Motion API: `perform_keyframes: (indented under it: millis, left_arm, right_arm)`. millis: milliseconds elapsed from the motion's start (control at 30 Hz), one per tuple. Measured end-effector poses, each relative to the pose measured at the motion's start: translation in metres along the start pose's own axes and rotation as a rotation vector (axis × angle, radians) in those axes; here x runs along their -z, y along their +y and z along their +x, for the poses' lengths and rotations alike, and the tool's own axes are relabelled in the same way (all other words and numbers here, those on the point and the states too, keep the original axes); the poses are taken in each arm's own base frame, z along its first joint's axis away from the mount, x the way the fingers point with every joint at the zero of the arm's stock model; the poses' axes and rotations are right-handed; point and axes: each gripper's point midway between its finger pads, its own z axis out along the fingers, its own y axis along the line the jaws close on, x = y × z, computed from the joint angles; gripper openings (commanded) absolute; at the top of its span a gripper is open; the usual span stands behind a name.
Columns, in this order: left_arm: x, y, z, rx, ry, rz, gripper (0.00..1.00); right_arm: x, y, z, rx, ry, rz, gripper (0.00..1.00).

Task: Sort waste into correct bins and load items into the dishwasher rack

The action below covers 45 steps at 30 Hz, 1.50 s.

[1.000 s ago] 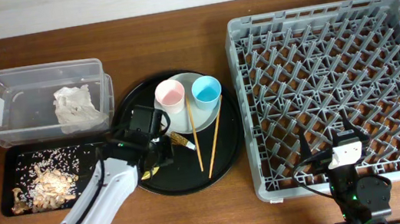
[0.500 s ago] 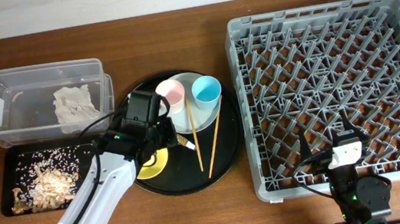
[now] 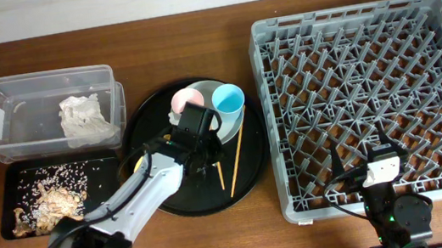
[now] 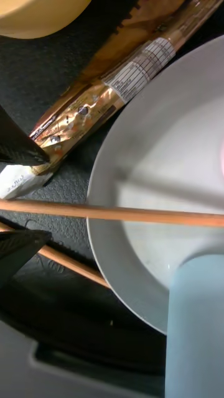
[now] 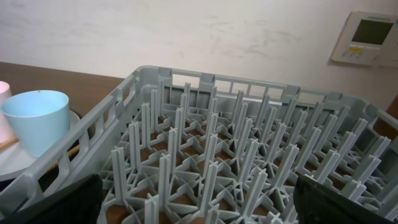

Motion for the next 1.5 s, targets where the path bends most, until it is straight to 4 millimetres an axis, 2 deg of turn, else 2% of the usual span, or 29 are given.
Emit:
perform_keyframes:
  millis: [133,267,567,600,700,767,833,1067,1133,1233,1300,1400,1500]
  left_arm:
    - [0.0,0.004,0.0,0.022,-0.003,-0.021,0.34]
    - [0.0,0.017,0.0,0.127,-0.018,-0.083,0.34]
    - [-0.001,0.021,0.0,0.237,-0.035,-0.108,0.36]
    - [-0.004,0.023,0.001,0.246,-0.033,-0.118,0.34]
    - [-0.012,0.028,0.006,0.257,-0.02,-0.147,0.17]
    - [-0.014,0.029,0.006,0.27,-0.02,-0.153,0.11]
    - [-0.014,0.029,0.006,0.273,-0.023,-0.151,0.0]
    - [-0.012,0.03,0.003,0.279,-0.039,-0.155,0.0]
    - [-0.002,0.027,-0.005,0.279,-0.078,-0.143,0.0]
    - [0.042,0.016,-0.033,0.295,-0.199,-0.056,0.0]
    - [0.067,0.018,-0.052,0.31,-0.265,-0.012,0.0]
    - [0.102,0.039,-0.089,0.337,-0.388,0.018,0.0]
    - [0.131,0.077,-0.131,0.38,-0.487,0.005,0.0]
  right_arm:
    - [0.0,0.0,0.0,0.0,0.0,0.0,0.98]
    - [0.0,0.0,0.0,0.0,0.0,0.0,0.98]
    - [0.0,0.0,0.0,0.0,0.0,0.0,0.98]
    - [0.0,0.0,0.0,0.0,0.0,0.0,0.98]
    - [0.0,0.0,0.0,0.0,0.0,0.0,0.98]
    - [0.0,0.0,0.0,-0.001,0.0,0.0,0.98]
    - [0.0,0.0,0.0,0.0,0.0,0.0,0.98]
    - [0.0,0.0,0.0,0.0,0.0,0.0,0.98]
    - [0.0,0.0,0.0,0.0,0.0,0.0,0.98]
    - [0.0,0.0,0.0,0.0,0.0,0.0,0.99]
    - [0.0,0.0,0.0,0.0,0.0,0.0,0.98]
    - [0.0,0.0,0.0,-0.001,0.0,0.0,0.98]
    - [0.0,0.0,0.0,0.0,0.0,0.0,0.98]
